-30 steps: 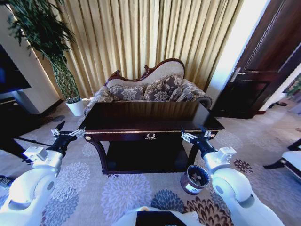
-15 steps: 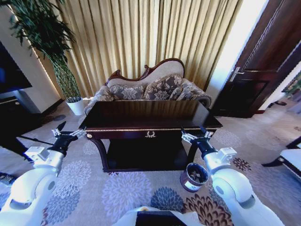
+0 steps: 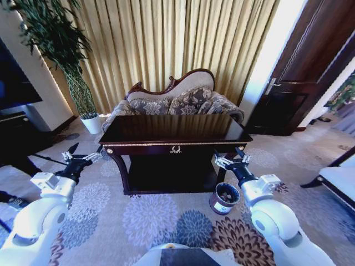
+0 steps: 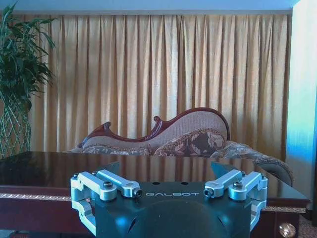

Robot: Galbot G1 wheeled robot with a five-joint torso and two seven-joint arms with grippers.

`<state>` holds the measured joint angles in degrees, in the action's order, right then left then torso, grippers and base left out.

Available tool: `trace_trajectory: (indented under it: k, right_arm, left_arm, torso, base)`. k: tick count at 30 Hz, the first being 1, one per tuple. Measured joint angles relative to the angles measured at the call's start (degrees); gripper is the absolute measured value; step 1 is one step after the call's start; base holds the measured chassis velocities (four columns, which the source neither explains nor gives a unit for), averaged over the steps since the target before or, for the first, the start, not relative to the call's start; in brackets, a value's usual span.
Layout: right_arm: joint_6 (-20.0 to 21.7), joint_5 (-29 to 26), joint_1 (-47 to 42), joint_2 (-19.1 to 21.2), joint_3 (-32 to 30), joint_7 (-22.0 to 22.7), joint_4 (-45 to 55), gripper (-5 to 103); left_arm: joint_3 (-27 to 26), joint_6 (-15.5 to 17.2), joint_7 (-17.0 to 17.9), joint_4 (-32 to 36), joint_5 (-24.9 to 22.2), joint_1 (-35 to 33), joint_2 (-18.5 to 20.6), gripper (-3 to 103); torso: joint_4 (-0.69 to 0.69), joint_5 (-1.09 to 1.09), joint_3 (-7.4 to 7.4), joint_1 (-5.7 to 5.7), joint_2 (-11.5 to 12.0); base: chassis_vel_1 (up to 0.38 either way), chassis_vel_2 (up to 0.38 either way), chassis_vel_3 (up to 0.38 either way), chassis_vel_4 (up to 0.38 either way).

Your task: Move to the front of the table and place the trash on the table into the trash bin.

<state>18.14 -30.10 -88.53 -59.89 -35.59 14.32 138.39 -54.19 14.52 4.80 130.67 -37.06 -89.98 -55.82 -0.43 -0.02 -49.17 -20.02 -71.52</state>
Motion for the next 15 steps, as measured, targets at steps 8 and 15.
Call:
trace_trajectory:
  k: [8,15]
  right_arm:
    - [-0.1,0.0,-0.2,0.0,-0.2,0.0,0.1,100]
    - [-0.1,0.0,-0.5,0.0,-0.3,0.1,0.5,100]
  left_arm:
    - [0.0,-0.1,0.0,0.2,0.0,0.0,-0.1,100]
    - [-0.2,-0.1,0.0,0.4,0.0,-0.1,-0.1,100]
  torso:
    - [0.00,0.02,0.00,0.01,0.0]
    - [-0.01,0.02,0.00,0.00,0.0]
  base:
    - [0.179,-0.175,-0.167,0.168]
    - [0.186,-0.180,-0.191,0.167]
